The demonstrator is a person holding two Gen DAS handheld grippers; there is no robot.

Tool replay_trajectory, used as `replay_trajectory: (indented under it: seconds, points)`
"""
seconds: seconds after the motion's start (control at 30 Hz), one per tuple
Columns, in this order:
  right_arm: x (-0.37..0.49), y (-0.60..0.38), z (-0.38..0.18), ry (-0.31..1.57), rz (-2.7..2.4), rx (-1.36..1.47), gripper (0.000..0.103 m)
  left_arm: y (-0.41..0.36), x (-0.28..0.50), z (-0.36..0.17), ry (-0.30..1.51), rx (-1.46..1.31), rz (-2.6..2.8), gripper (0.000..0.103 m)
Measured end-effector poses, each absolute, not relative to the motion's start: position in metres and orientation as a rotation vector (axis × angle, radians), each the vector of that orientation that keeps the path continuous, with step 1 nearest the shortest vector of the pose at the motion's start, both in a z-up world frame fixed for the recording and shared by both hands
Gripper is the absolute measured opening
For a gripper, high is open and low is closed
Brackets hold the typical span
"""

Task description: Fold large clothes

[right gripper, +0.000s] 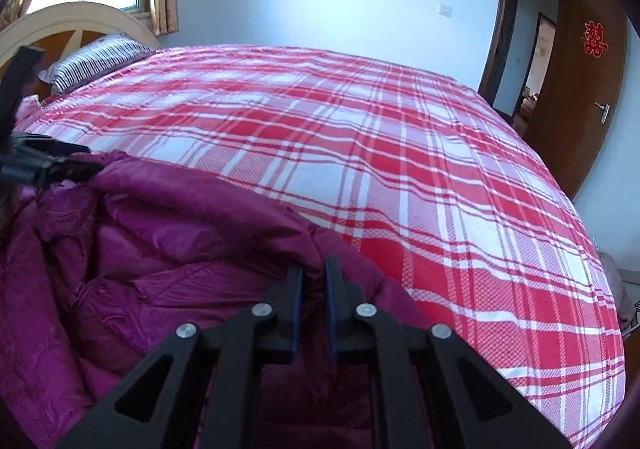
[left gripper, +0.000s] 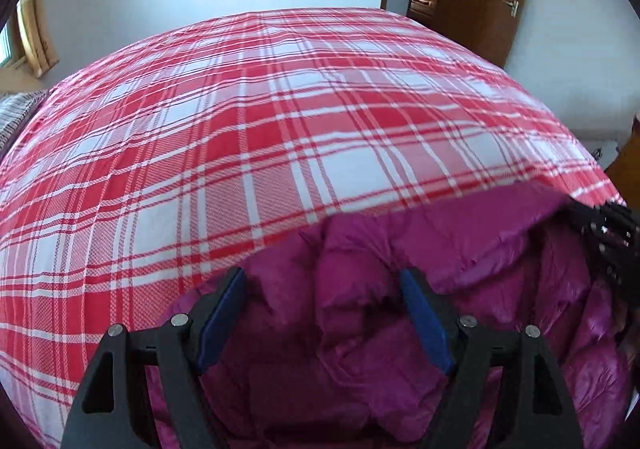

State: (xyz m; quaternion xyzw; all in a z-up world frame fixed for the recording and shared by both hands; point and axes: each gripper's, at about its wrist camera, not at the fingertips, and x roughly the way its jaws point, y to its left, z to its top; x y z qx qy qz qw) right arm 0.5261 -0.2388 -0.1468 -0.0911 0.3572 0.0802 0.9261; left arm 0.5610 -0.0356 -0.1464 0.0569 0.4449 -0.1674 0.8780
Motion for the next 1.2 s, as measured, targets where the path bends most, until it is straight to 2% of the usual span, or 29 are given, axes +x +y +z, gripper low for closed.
replay_trajectory:
  seconds: [0.3, 0.37, 0.4, 0.43, 0.47, 0.5, 0.6, 0.73, 0.83, 0.93, 1.1, 1.2]
  points:
    - [0.528, -0.239, -0.149, 0.749, 0.123, -0.198, 0.015, -0.039, 0.557, -0.155, 0.947, 0.116, -0.35, 0.079]
    - [0.526, -0.241, -0.145, 0.744, 0.126, -0.185, 0.02, -0.038, 0.558, -0.157, 0.949, 0.106, -0.345, 0.079]
    - [0.523, -0.243, -0.141, 0.738, 0.128, -0.165, 0.033, -0.039, 0.558, -0.159, 0.949, 0.11, -0.341, 0.08]
    - [0.517, -0.25, -0.132, 0.725, 0.119, -0.123, 0.05, -0.041, 0.558, -0.16, 0.949, 0.121, -0.338, 0.08]
    - [0.511, -0.255, -0.122, 0.703, 0.129, -0.068, 0.056, -0.043, 0.557, -0.162, 0.944, 0.134, -0.337, 0.08]
    - [0.504, -0.261, -0.111, 0.676, 0.14, -0.013, 0.057, -0.044, 0.557, -0.163, 0.937, 0.141, -0.337, 0.081]
    - [0.499, -0.263, -0.082, 0.63, 0.121, 0.059, 0.058, -0.045, 0.557, -0.166, 0.929, 0.141, -0.339, 0.084]
    - [0.536, -0.232, -0.062, 0.659, 0.13, 0.075, 0.058, -0.048, 0.558, -0.168, 0.924, 0.149, -0.333, 0.087]
    - [0.588, -0.203, -0.076, 0.79, 0.171, 0.076, 0.057, -0.051, 0.557, -0.169, 0.919, 0.173, -0.328, 0.087]
    - [0.613, -0.171, -0.101, 0.931, 0.191, -0.08, 0.054, -0.042, 0.548, -0.155, 0.875, 0.131, -0.339, 0.087]
    - [0.587, -0.177, -0.125, 1.001, 0.248, -0.134, 0.053, -0.007, 0.526, -0.097, 0.655, 0.003, -0.396, 0.087]
    - [0.57, -0.183, -0.139, 1.004, 0.248, -0.166, 0.054, -0.008, 0.547, -0.09, 0.666, -0.041, -0.352, 0.089]
